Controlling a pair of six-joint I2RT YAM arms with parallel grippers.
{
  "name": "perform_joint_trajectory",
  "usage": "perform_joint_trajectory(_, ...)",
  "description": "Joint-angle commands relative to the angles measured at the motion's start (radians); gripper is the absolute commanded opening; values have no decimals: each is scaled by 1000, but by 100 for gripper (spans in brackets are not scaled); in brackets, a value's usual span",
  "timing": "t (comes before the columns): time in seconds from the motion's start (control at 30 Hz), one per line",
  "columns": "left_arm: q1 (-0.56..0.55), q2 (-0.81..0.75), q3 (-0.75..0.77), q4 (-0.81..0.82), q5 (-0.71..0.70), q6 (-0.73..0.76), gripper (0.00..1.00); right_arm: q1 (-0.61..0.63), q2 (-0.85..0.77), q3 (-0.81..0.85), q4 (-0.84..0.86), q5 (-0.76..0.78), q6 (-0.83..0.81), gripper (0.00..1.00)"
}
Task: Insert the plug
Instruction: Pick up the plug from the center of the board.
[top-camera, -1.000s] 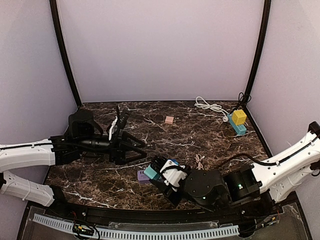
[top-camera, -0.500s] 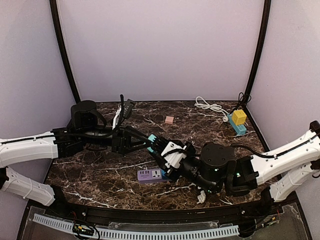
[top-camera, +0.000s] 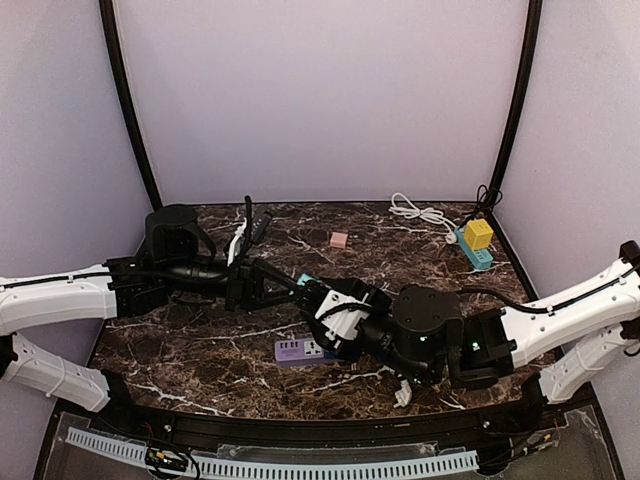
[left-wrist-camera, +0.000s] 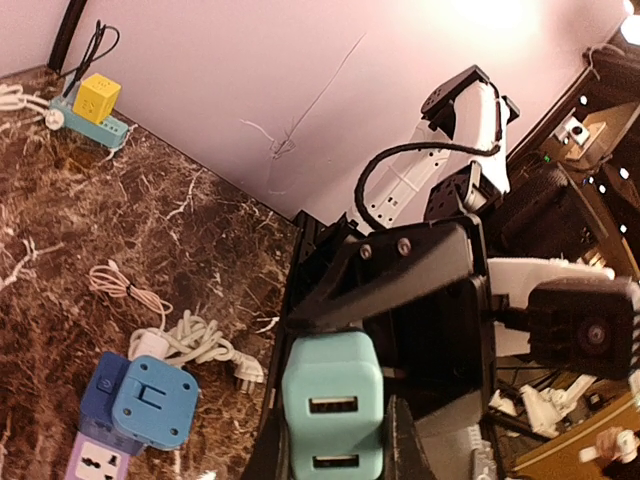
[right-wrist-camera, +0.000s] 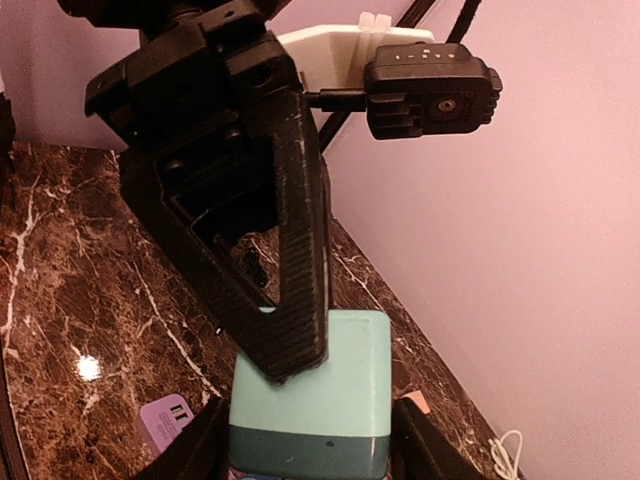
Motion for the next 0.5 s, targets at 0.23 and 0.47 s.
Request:
perform_joint_trajectory(0.23,30,-81,-47,-132,-361,300,0,-90,-130,187,-712,69,1016,99)
perform_joint_trajectory(0.47,33,-123,-55,-153,-4,756,1,-123,-227,169,-712,-324,849,98)
